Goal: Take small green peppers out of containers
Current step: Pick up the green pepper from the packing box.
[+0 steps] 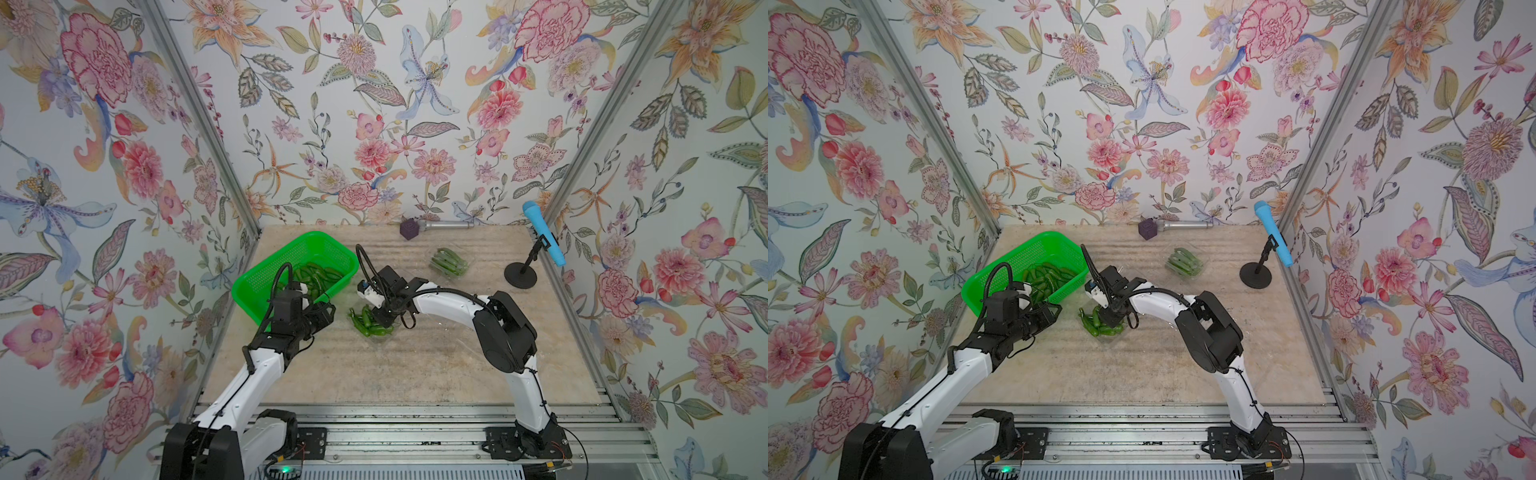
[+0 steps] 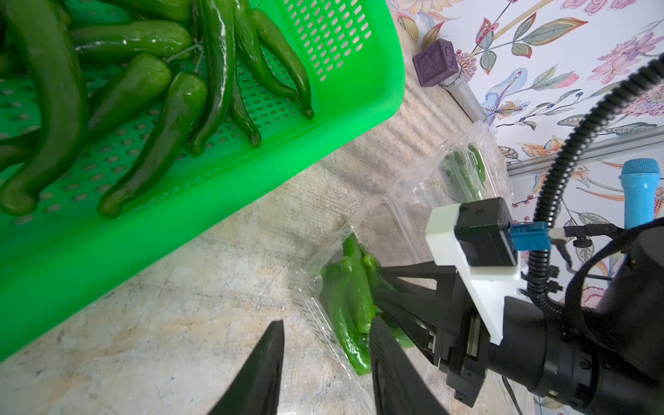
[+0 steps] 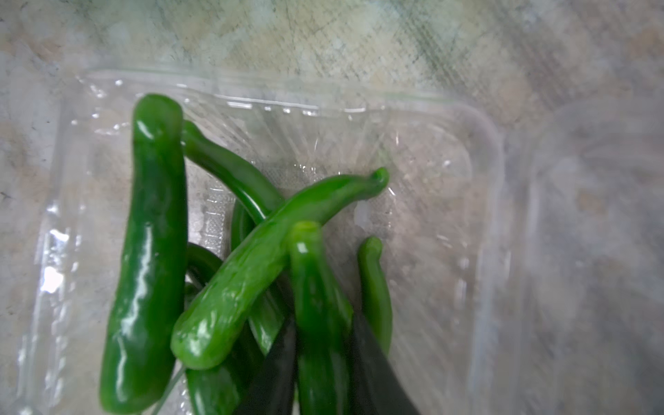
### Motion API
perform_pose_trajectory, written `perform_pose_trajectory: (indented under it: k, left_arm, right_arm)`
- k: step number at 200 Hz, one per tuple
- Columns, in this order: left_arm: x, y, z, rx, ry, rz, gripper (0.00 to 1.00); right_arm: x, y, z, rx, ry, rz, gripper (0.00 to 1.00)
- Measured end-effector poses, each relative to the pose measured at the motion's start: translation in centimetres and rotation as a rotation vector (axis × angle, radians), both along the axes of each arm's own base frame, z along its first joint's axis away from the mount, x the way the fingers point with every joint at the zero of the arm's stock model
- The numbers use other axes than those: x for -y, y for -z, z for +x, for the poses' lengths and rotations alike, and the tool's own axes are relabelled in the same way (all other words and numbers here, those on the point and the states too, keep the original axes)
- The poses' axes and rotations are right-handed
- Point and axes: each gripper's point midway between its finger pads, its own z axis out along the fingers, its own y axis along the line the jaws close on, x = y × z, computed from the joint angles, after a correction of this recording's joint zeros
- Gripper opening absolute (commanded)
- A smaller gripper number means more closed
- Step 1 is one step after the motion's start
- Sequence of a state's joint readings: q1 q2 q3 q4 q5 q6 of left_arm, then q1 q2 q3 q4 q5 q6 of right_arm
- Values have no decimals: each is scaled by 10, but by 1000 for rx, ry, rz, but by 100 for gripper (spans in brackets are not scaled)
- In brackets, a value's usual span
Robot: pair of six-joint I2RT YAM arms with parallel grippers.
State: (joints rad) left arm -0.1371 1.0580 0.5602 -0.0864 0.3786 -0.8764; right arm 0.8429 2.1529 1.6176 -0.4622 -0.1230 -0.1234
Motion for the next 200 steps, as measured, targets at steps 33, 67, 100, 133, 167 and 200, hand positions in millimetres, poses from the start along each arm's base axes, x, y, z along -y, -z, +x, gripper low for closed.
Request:
perform_pose_trajectory:
  k: [33,67,100,133,167,200]
  left_arm:
    - [-1,-2,0,10,3,-3,43]
    - [-4,0,-1,5,-4,0,43]
    - [-7,1,-1,9,2,16,43]
    - [-12,1,0,11,-4,25,43]
    - [-12,0,3,10,1,25,43]
    - [-18,-8,7,27,-13,21,43]
  right_arm:
    - [-1,-2,-2,-4,-4,-6,9]
    - [-2,-4,-4,-4,-8,-7,5]
    - [-1,-21,-6,11,-1,7,4]
    - [0,-73,-5,75,9,76,4]
    - [4,-109,-4,134,24,117,4]
    - [4,-121,-3,144,45,138,4]
